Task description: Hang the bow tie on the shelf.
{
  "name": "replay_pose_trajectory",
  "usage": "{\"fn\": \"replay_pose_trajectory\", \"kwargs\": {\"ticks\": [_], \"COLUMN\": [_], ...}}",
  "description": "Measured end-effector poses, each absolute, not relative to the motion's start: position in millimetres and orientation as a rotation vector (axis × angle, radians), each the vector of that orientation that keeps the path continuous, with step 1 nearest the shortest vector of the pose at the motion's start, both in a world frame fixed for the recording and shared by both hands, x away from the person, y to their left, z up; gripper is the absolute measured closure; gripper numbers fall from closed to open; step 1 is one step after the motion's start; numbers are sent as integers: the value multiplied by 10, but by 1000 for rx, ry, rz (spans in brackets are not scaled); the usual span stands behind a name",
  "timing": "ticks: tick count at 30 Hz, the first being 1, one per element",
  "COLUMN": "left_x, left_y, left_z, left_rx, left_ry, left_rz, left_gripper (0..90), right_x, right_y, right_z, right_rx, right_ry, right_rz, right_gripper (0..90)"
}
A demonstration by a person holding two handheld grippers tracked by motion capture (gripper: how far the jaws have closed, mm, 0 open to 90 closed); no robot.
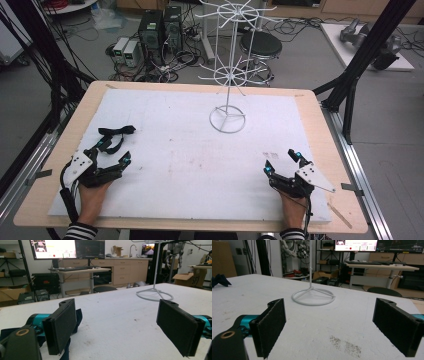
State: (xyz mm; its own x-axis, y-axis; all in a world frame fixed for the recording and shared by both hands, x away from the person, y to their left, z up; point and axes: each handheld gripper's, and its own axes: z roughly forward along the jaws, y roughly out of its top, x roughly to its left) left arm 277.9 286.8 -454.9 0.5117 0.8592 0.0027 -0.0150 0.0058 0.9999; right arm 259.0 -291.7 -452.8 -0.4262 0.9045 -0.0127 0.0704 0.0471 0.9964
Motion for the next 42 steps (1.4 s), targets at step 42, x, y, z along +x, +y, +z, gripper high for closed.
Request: {"fn": "replay_pose_trajectory", "kwargs": {"ticks": [42], "left_x": [2885], "left_y": [3013], "left_z": [-4201], "left_rx": [1465], "left_ry": [851], "left_rz": [864], "left_gripper": [166], "right_x": [2585], "right_y": [-2931], "right_z": [-4532], "right_rx": [1008], "right_ry": [1588], "right_rz": [1476], "right_gripper": [105]}}
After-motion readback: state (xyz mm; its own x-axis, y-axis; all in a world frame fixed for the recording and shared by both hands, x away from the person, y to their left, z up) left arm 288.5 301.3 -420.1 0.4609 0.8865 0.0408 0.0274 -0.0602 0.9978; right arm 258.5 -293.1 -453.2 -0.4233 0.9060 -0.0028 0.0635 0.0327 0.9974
